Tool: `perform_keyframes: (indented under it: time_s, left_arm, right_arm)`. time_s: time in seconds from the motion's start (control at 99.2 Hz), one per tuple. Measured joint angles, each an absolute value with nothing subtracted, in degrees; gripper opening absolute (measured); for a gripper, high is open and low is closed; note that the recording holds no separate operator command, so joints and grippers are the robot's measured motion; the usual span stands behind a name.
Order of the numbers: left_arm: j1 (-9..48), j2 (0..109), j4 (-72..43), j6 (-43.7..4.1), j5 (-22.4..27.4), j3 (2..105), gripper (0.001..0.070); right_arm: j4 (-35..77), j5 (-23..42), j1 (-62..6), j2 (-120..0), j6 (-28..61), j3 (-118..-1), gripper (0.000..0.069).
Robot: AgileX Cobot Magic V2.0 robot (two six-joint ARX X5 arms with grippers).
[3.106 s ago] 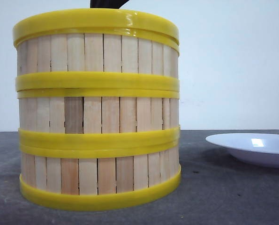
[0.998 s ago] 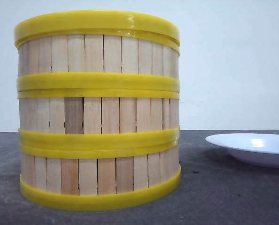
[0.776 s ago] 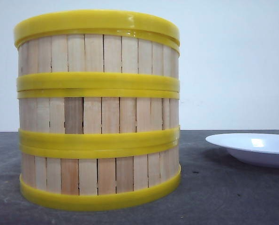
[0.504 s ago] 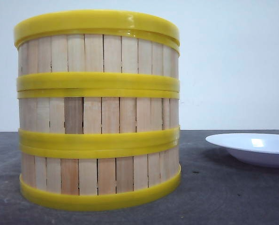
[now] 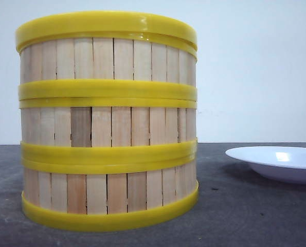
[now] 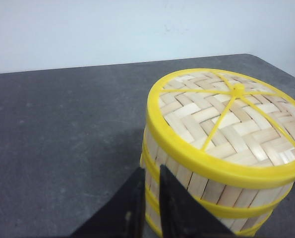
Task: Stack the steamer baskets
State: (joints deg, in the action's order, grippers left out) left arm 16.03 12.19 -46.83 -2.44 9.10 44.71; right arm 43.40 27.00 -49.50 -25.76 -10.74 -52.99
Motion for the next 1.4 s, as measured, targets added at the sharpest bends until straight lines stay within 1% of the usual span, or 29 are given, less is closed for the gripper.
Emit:
perform_keyframes:
  time_s: [0.726,0.817,0.938,1.008,1.22,1.291,1.402]
  left_arm:
    - [16.0,12.2,-47.4,-2.3,9.0,44.7,0.0025]
    - [15.7,12.2,-47.3,-0.3,8.8,44.7,0.0025]
    - [13.9,12.2,-44.6,4.9,8.7,44.7,0.0025]
    - [12.8,12.2,-43.2,6.6,8.7,44.7,0.0025]
    - [9.8,12.2,-41.5,8.5,8.2,43.5,0.0025]
    - [8.5,12.2,-38.6,8.8,7.1,40.4,0.0025]
    - [6.3,11.7,-32.0,8.8,5.6,32.7,0.0025]
  right_arm:
    - [43.4,27.0,-49.5,-25.8,-10.7,-53.0,0.001]
    - [43.4,27.0,-49.5,-25.8,-10.7,-53.0,0.001]
    - [43.4,27.0,-49.5,-25.8,-10.7,-53.0,0.001]
    - [43.4,27.0,-49.5,-25.8,-10.7,-53.0,0.001]
    - [43.4,27.0,-49.5,-25.8,-10.7,-53.0,0.001]
    - [43.4,27.0,-49.5,-25.8,-10.7,-53.0,0.001]
    - [43.4,27.0,-49.5,-25.8,-10.7,-53.0,0.001]
